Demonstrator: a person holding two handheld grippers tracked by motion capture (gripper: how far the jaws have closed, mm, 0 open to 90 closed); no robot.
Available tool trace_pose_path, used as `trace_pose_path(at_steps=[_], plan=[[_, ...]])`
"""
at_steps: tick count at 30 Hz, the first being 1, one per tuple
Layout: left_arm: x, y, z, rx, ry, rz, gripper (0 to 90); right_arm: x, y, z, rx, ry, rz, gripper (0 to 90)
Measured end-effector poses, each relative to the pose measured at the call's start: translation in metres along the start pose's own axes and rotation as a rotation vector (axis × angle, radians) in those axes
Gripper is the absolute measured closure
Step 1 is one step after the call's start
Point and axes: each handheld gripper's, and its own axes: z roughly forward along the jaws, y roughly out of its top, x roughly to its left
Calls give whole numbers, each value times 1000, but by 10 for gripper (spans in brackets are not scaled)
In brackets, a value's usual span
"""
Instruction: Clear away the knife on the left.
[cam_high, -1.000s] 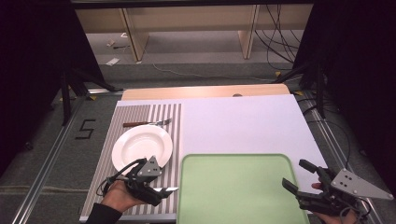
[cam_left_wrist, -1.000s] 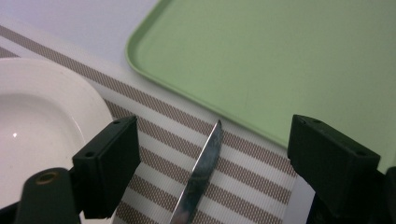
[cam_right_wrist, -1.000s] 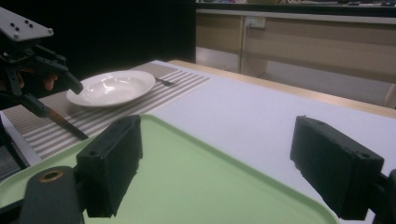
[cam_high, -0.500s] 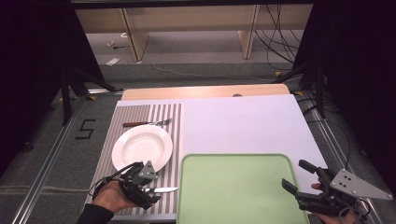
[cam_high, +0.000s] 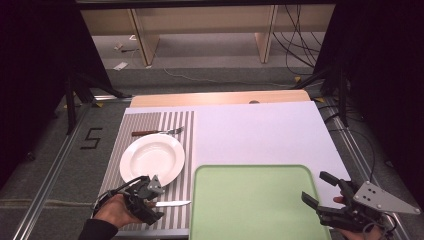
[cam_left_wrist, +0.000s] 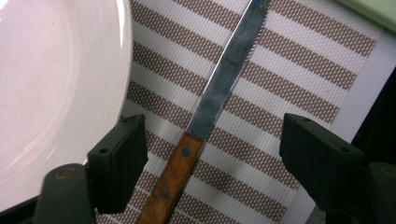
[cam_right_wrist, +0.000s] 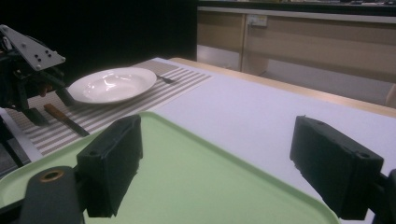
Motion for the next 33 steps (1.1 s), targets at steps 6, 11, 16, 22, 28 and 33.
trace_pose_path(at_steps=[6,11,16,22,28,33], plan=[[33,10,10,40,-82,341,329,0,0,0,6,-2,-1,181],[34,10,11,66,-77,318,399,1,0,0,6,-1,-3,182],[37,13,14,83,-83,333,473,1,0,0,4,0,-5,183],[40,15,15,113,-76,312,604,1,0,1,1,2,-6,185],[42,15,15,144,-85,298,690,1,0,1,5,1,-8,186],[42,17,14,159,-87,304,758,2,0,1,2,1,-8,186]])
